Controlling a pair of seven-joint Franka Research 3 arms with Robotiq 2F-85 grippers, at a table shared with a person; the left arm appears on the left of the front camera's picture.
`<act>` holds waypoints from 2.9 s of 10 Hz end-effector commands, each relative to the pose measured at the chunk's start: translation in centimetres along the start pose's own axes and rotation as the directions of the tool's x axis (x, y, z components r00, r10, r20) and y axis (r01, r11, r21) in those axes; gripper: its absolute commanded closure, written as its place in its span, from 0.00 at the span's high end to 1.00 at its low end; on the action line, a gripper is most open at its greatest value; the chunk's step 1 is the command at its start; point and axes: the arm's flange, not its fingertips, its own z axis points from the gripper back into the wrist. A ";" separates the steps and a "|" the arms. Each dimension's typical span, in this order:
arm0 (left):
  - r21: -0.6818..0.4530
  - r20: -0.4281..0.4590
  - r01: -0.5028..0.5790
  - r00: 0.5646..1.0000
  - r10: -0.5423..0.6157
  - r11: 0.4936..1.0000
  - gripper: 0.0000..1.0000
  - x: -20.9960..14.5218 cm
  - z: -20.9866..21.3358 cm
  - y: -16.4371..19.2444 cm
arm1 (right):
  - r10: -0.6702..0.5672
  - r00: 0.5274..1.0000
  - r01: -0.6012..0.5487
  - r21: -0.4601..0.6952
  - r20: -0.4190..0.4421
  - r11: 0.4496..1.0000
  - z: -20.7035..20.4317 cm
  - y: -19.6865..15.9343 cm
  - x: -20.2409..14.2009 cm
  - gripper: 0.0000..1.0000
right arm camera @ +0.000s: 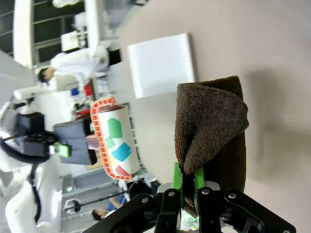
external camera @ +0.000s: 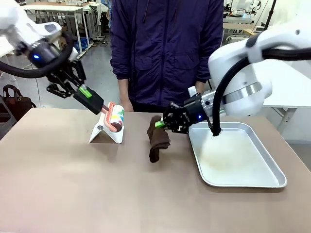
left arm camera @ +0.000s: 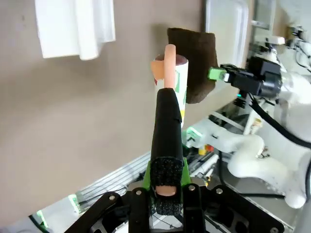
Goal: Clean the surface of the table.
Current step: Return the Lint Roller and towel to their original positions.
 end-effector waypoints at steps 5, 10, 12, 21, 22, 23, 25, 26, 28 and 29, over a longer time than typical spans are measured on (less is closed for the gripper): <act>0.144 -0.002 -0.118 0.993 0.120 0.983 0.22 8.3 -4.9 -0.4 | -0.030 0.998 0.048 -0.303 0.064 0.952 0.8 -3.3 4.3 0.11; 0.125 -0.019 -0.095 0.995 0.098 0.988 0.22 8.5 -5.9 0.4 | -0.011 0.999 0.025 -0.287 0.051 0.958 1.0 -5.0 3.7 0.11; 0.125 -0.019 -0.095 0.995 0.098 0.988 0.22 8.5 -5.9 0.4 | -0.011 0.999 0.025 -0.287 0.051 0.958 1.0 -5.0 3.7 0.11; 0.202 0.076 0.103 0.990 -0.121 0.974 0.22 8.8 -6.4 1.8 | -0.011 0.999 0.025 -0.287 0.051 0.958 1.0 -5.0 3.7 0.11; 0.188 0.094 0.059 0.993 -0.078 0.980 0.22 8.9 -6.2 1.9 | -0.011 0.999 0.025 -0.287 0.051 0.958 1.0 -5.0 3.7 0.11; 0.166 0.093 0.020 0.995 -0.035 0.986 0.22 8.9 -6.1 1.8 | -0.011 0.999 0.025 -0.287 0.051 0.958 1.0 -5.0 3.7 0.11; 0.173 0.110 -0.056 0.993 0.037 0.983 0.22 8.9 -6.3 1.6 | -0.011 0.999 0.025 -0.287 0.051 0.958 1.0 -5.0 3.7 0.11; 0.192 0.115 -0.101 0.990 0.080 0.976 0.22 8.9 -6.5 1.5 | -0.011 0.999 0.025 -0.287 0.051 0.958 1.0 -5.0 3.7 0.11; 0.204 0.149 -0.175 0.978 0.146 0.963 0.22 8.8 -7.0 1.3 | -0.011 0.999 0.025 -0.287 0.051 0.958 1.0 -5.0 3.7 0.11; 0.221 0.142 -0.160 0.981 0.130 0.962 0.22 8.9 -7.2 1.2 | -0.011 0.999 0.025 -0.287 0.051 0.958 1.0 -5.0 3.7 0.11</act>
